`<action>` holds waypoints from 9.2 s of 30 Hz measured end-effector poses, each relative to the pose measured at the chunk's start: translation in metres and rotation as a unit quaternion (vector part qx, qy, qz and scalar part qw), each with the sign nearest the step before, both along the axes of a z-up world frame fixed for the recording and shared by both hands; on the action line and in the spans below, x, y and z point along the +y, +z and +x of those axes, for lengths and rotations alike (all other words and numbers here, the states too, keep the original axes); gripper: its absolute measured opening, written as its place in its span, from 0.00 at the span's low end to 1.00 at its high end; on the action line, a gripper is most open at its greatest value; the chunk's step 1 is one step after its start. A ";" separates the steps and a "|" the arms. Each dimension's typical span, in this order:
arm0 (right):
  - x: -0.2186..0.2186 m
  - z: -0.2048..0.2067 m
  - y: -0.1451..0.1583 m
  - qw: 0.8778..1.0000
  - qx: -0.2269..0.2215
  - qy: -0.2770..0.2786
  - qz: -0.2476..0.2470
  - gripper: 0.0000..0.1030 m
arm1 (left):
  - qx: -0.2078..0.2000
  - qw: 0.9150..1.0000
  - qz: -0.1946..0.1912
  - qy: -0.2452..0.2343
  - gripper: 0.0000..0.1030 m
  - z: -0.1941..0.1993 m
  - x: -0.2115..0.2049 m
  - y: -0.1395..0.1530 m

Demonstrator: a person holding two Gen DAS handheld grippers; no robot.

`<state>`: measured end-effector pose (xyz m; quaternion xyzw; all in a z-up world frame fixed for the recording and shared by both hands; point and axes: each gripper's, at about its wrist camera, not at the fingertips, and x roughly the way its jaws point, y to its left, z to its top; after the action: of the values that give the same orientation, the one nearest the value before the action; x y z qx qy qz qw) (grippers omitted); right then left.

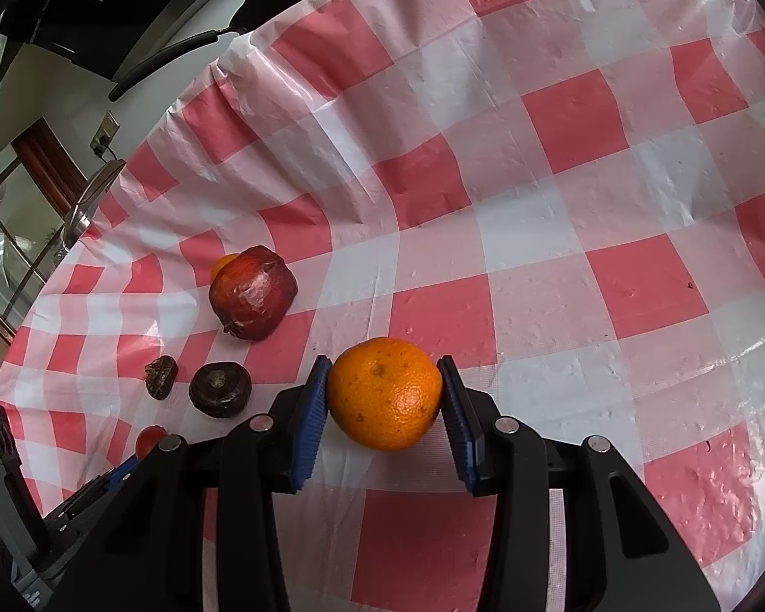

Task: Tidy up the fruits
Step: 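Grasp an orange with the right gripper while the left grasps a red tomato, then carry the orange and tomato in both grippers over the white box, then open the right gripper dropping the orange while the left releases the tomato, then move both open grippers back over the fruits on the tablecloth, then grasp the large red fruit with the right gripper while the left grasps a dark brown fruit, then carry the red fruit and dark brown fruit in both grippers over the white box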

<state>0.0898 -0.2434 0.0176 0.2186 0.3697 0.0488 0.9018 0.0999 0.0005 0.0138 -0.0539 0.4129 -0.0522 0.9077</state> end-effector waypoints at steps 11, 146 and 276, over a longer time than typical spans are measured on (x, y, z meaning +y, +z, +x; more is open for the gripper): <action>0.000 0.000 0.001 1.000 -0.001 0.002 0.002 0.41 | 0.010 0.999 -0.030 0.005 0.31 0.004 0.008 -0.002; 0.438 -0.449 -0.049 0.707 -0.020 0.665 -0.239 0.83 | 0.166 0.909 0.091 0.372 0.86 -0.463 0.330 -0.078; -0.037 -0.028 0.004 0.999 -0.026 -0.037 0.005 0.58 | -0.046 0.999 0.007 0.010 0.35 -0.012 -0.051 0.022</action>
<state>0.0620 -0.2806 0.0220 0.2349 0.3375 0.0227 0.9113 0.0879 -0.0509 0.0361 -0.0488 0.3708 -0.0424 0.9265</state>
